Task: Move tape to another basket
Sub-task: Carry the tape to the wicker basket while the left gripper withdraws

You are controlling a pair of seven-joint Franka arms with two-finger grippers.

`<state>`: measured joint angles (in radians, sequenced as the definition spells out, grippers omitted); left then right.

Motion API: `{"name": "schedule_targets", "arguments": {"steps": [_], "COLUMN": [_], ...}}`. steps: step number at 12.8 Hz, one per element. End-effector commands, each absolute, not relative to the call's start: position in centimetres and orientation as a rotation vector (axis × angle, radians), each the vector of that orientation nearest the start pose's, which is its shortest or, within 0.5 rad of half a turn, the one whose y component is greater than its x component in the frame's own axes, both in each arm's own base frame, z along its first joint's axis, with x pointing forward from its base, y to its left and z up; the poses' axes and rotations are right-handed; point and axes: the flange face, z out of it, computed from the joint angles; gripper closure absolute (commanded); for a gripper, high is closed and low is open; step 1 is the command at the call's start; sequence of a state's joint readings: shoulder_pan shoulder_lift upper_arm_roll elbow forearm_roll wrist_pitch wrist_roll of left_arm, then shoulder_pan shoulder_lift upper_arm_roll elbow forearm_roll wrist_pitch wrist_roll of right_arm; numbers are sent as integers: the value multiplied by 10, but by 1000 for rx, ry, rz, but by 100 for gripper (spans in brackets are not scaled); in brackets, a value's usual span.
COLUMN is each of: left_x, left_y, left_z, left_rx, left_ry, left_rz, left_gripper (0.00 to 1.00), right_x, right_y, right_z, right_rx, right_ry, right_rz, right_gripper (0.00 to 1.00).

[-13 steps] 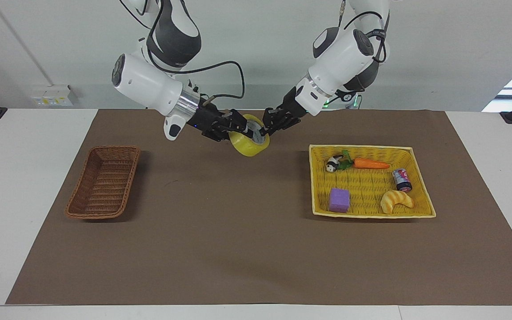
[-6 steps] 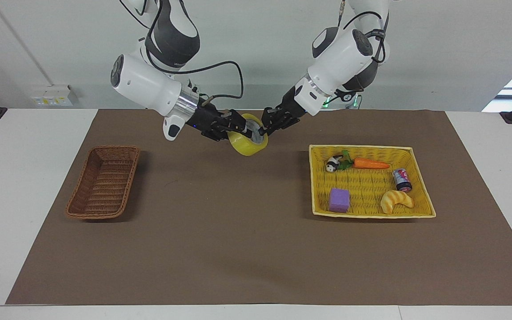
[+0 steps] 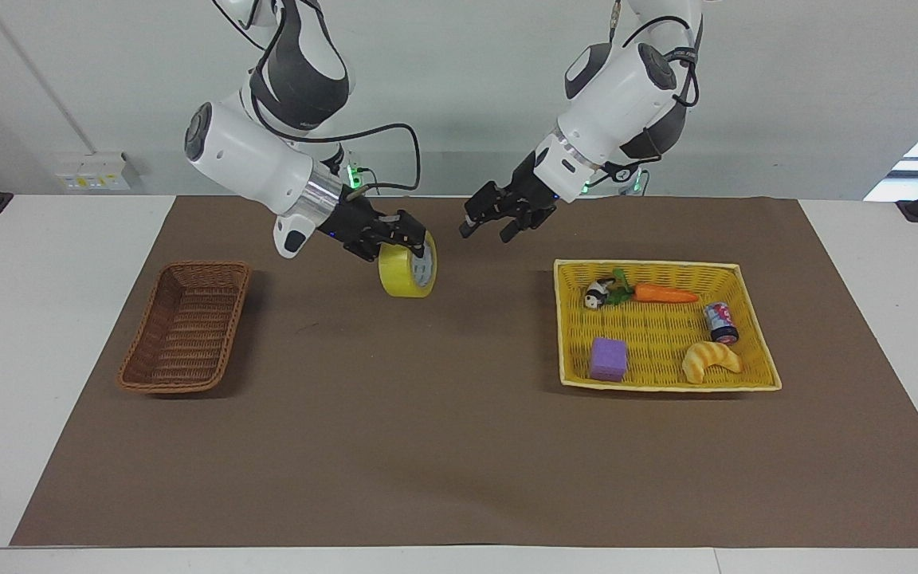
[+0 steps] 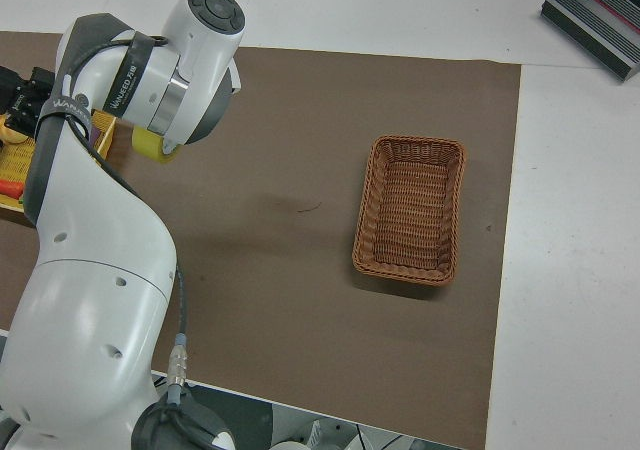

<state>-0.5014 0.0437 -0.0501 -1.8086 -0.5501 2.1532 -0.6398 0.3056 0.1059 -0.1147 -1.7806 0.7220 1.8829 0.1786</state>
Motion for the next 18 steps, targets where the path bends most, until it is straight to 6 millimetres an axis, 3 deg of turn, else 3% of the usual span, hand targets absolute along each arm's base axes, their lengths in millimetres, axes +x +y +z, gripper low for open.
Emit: {"name": "schedule_targets", "arguments": {"steps": [1,4,8,10,12,15,16,18], "left_x": [525,544,555,559,563,570,572,564], "left_y": [-292,-244,-208,-182,-164,-114,-81,-53], "left_z": [555,546,542,539,548,599,615,643], "left_rx": [2648,2826,3068,3152,3190,3196,3200,3200], "left_ry": [385,295,32,-94,-130,-189,-133,-111], "left_rz": [-25,74,214,184,213,183,178,141], "left_gripper": [0,0,0,0,0,0,0,0], "right_x": [582,586,572,566,562,560,562,570], "right_y": [121,47,-51,-81,-101,-120,-124,-126], "right_z": [505,493,477,469,454,417,408,395], "right_rx": [-2565,-2727,-2989,-3103,-3187,-3243,-3250,-3271], "right_ry": [281,202,-30,-136,-218,-285,-287,-300], "right_rz": [134,99,140,197,243,257,257,240], "right_gripper": [100,100,100,100,100,100,100,100]}}
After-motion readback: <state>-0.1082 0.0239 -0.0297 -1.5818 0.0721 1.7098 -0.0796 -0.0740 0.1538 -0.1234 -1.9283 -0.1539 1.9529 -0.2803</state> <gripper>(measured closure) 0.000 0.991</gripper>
